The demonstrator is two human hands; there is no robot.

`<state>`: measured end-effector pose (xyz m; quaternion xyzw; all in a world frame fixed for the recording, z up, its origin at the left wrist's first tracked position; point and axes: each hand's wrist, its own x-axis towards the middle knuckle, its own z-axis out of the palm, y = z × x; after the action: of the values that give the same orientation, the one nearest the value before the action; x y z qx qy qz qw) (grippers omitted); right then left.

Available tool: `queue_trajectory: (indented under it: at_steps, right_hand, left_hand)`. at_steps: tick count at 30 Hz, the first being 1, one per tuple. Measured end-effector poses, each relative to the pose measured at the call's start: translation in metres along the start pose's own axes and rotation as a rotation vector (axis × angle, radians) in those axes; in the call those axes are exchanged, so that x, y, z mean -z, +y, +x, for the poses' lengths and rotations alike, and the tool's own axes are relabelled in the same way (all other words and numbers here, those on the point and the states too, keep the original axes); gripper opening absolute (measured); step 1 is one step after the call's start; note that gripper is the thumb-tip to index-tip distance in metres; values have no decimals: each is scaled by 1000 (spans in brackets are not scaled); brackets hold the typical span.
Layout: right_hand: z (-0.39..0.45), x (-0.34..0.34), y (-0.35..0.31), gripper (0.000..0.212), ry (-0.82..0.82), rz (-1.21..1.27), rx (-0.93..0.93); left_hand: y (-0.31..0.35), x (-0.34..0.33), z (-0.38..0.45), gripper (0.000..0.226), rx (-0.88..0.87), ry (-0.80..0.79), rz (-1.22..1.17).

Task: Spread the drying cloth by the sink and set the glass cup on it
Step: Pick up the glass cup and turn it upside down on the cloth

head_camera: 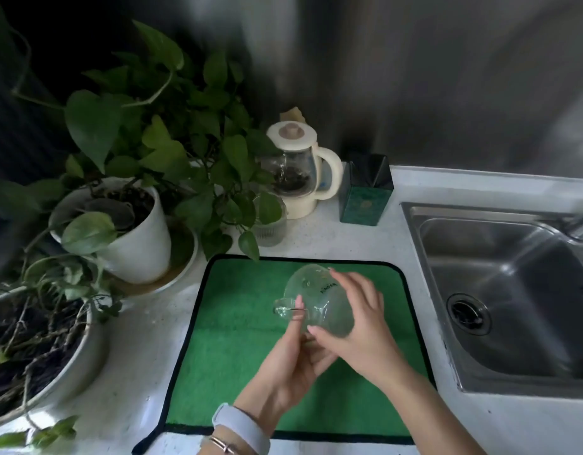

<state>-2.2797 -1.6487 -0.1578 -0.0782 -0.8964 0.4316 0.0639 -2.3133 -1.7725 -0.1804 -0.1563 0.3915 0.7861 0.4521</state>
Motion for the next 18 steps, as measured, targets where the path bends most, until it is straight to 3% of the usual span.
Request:
queue_trajectory:
  at_steps: [3,8,18]
  right_hand:
    - [9,-4,-1,91,-59,-176,-22]
    - [29,-16,-10,93,-227,-323,-104]
    - [40,-28,-14,93,-289,-396,-106]
  left_hand:
    - [-5,4,0,69,96,20,-222]
    - [-9,7,4,70,175,32,-481]
    - [-7,15,4,74,227,16,-615]
